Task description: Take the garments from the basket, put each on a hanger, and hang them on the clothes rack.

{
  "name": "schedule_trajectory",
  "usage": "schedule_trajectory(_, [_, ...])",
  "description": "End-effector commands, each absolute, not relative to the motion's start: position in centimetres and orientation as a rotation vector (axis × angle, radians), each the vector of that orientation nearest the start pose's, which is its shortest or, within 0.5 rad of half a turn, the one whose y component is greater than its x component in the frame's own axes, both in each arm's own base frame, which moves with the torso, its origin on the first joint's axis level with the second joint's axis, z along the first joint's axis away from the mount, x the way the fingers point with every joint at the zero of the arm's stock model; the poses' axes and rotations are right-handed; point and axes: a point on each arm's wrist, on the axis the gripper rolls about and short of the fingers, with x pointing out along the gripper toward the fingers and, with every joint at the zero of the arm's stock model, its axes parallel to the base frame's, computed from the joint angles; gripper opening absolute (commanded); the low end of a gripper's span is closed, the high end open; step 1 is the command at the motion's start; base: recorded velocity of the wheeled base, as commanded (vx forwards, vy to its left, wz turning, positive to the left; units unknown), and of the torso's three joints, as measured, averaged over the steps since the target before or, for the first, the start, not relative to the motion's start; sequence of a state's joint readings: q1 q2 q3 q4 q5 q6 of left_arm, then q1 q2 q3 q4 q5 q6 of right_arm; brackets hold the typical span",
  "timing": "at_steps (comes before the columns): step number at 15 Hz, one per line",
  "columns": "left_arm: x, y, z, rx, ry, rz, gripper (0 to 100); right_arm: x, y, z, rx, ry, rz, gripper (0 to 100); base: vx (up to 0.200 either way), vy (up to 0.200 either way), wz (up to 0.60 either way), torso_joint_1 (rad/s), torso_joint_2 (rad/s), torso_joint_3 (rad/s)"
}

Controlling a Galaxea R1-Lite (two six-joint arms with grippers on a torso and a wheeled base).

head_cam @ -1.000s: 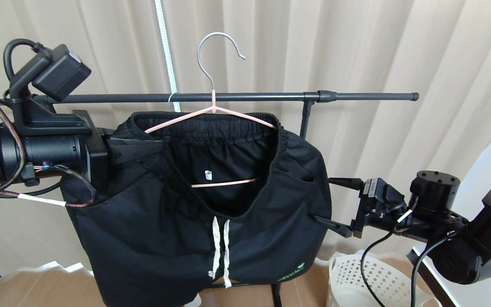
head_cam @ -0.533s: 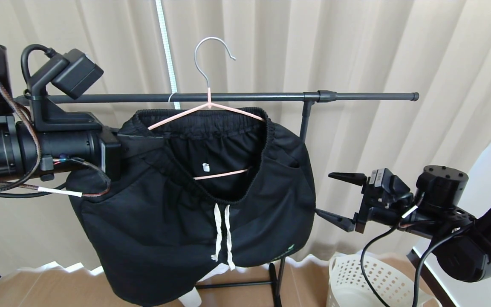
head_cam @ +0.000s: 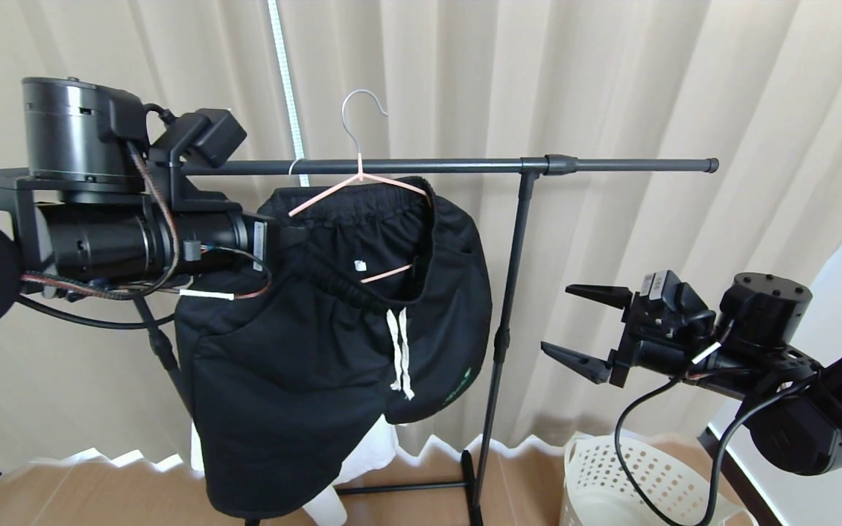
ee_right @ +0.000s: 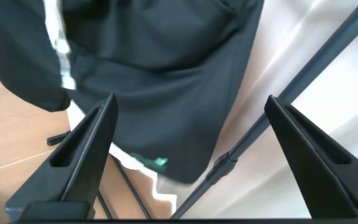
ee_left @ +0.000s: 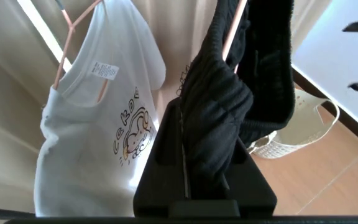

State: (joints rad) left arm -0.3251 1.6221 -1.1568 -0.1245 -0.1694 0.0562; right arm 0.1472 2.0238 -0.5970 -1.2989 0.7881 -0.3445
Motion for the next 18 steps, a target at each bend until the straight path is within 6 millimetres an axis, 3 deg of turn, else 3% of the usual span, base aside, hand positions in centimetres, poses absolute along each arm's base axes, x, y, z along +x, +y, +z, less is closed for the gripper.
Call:
schedule_trajectory(1, [30.4,-11.4,24.1,0.081,0.372,-0.495,0,32.0,6.4,9.6,-0.279,-0.04,0.945,100,0.0,0.0,0.0,0.0,0.0,0.0])
schedule_trajectory(6, [33.7,-14.2,22.4,0.044,0.415,-0.399,0,32.1,6.4,9.8,-0.282,-0.046,0.935,100,0.0,0.0,0.0,0.0,0.0,0.0])
schedule_trajectory(10, [36.1,-16.3,22.1,-0.026,0.4,-0.341,0,32.1,6.4,9.8,-0.284,-0.048,0.933,100,0.0,0.0,0.0,0.0,0.0,0.0])
schedule_trajectory(18, [37.7,-17.4,20.2,-0.086,0.442,-0.318,0,32.1,6.4,9.7,-0.283,-0.043,0.934,100,0.0,0.0,0.0,0.0,0.0,0.0])
